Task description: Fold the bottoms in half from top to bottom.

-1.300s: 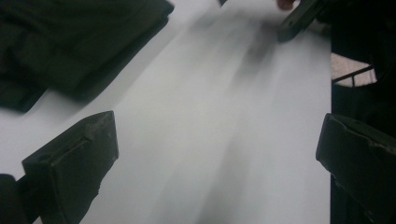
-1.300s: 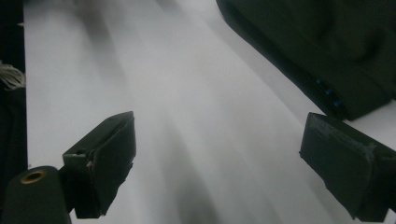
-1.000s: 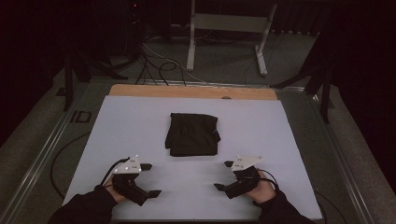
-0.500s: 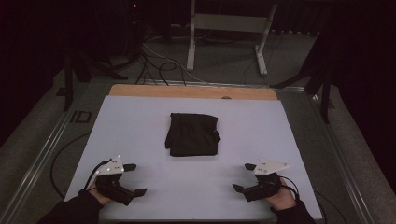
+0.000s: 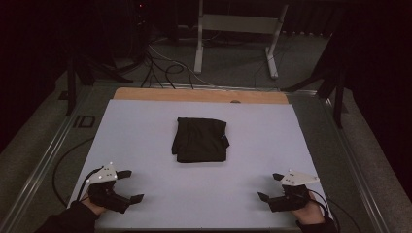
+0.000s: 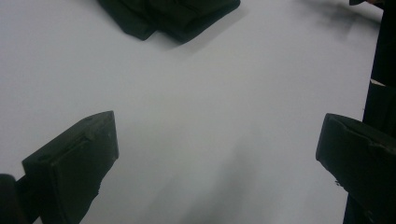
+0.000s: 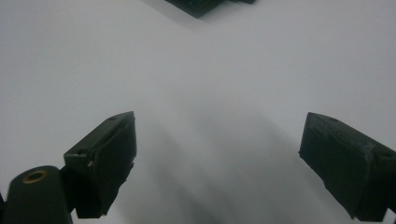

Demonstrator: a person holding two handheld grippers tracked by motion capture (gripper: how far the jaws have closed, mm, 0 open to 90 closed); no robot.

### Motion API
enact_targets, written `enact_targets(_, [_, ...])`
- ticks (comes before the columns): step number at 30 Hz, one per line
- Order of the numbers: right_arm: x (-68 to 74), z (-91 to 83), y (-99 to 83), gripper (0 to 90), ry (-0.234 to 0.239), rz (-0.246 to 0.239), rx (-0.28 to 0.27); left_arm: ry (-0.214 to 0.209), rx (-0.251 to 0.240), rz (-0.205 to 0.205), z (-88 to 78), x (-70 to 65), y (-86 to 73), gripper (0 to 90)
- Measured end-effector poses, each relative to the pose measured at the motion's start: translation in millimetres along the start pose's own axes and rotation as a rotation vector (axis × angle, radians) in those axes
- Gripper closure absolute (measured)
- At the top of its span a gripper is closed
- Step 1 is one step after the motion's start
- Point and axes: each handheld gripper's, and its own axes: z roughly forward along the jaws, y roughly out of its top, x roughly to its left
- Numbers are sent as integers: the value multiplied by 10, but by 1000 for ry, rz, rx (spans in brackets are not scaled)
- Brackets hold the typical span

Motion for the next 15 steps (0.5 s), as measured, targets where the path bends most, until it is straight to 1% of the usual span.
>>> enact_targets(4, [7, 36, 13, 109, 10, -9, 12, -11, 3, -2, 31, 2, -2, 0])
enact_targets(7, [12, 60, 23, 109, 19, -35, 4, -14, -3, -4, 37, 2, 5, 0])
enact_targets(8, [18, 69, 31, 109, 20, -31, 0, -15, -8, -3, 38, -1, 8, 0])
enact_targets(9, [16, 78, 33, 109, 24, -44, 0, -17, -12, -5, 42, -6, 11, 0])
enact_targets(11, [27, 94, 42, 109, 30, -48, 3, -20, -12, -2, 51, -13, 17, 0])
enact_targets(15, [29, 102, 47, 109, 23, -52, 1, -27, -4, 4, 72, -29, 22, 0])
